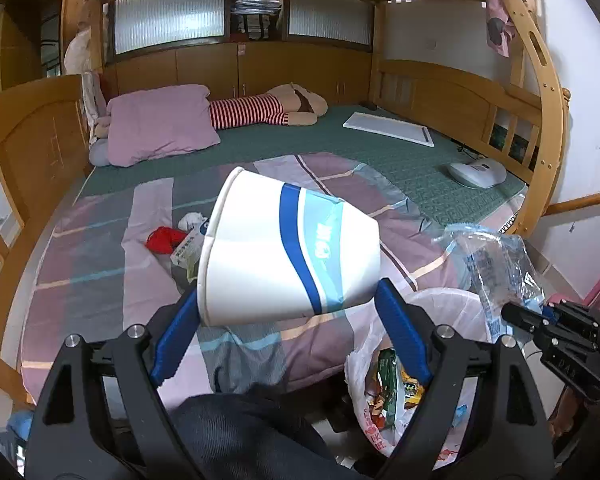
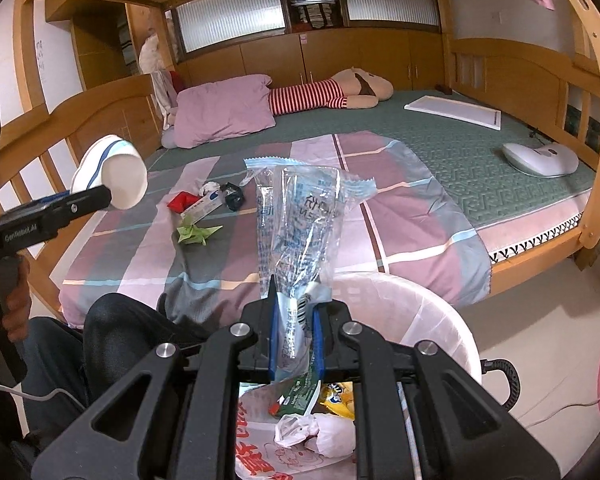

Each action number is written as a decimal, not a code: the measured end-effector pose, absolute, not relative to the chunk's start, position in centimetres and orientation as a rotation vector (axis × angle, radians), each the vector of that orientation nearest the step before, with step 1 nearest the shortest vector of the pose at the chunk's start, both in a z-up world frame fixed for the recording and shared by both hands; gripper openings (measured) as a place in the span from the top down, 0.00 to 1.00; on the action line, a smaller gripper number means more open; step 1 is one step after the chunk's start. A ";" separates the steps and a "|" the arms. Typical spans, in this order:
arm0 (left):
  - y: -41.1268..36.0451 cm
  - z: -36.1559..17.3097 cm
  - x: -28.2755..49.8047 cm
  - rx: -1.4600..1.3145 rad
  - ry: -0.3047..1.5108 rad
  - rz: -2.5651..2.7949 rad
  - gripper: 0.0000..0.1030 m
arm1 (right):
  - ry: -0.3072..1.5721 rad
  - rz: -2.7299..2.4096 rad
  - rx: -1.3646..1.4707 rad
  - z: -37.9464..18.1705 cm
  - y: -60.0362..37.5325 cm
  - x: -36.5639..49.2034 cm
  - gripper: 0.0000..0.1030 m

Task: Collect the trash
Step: 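Carry the cup and plastic bag over the white bin and open both grippers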

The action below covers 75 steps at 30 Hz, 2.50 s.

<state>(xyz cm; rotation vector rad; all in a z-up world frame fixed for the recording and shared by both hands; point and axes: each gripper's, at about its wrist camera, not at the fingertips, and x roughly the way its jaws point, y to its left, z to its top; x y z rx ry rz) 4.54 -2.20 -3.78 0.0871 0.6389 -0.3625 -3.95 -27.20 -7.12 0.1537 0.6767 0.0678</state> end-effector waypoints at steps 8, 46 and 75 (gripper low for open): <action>-1.7 -4.6 4.4 0.078 0.652 -0.364 0.17 | 0.712 0.063 0.165 -7.6 -27.7 -3.6 0.86; -2.6 -6.8 4.3 0.073 0.719 -0.448 0.17 | 0.951 -0.008 0.255 -14.2 -30.2 -3.7 0.48; 0.2 -12.0 14.4 -0.065 0.975 -0.487 0.08 | 0.823 0.014 0.273 -11.4 -30.7 -2.2 0.36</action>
